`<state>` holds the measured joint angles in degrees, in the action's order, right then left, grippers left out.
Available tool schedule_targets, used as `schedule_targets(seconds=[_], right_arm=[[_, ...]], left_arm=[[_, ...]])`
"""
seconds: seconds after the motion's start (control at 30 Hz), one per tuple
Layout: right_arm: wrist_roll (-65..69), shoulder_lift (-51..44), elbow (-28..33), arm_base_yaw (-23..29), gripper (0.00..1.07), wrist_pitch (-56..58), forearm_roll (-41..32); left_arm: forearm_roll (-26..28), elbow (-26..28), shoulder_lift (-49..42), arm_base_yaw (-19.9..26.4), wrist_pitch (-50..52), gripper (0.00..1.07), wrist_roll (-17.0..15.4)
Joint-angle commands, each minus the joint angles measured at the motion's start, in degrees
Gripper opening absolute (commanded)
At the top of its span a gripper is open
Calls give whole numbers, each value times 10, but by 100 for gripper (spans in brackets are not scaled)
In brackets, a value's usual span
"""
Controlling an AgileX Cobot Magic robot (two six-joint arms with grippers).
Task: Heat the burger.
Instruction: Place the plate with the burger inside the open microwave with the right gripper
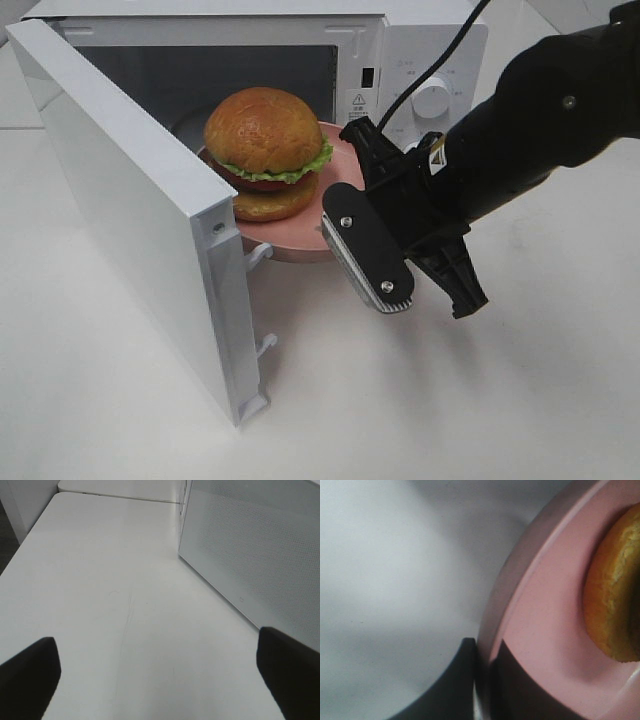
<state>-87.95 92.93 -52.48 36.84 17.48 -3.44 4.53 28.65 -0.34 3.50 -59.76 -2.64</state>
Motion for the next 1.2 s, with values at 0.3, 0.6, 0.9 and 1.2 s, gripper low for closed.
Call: schedule_targets(seconds=[0.3,0.6,0.9,1.2], right_arm=[[-3,54,-77,2,0,-21,-1],[-3,92,-124,1,0,-14,5],[4,137,-191,1,0,34,5],[45,170,-246,1,0,58,29]], left_arm=[[-1,-1,-11,-3,5,100,0],[-1,-1,-11,-3,5,100,0],[-1,-1,-11,-3,5,100,0],[-1,-1,-11,-3,5,100,0]])
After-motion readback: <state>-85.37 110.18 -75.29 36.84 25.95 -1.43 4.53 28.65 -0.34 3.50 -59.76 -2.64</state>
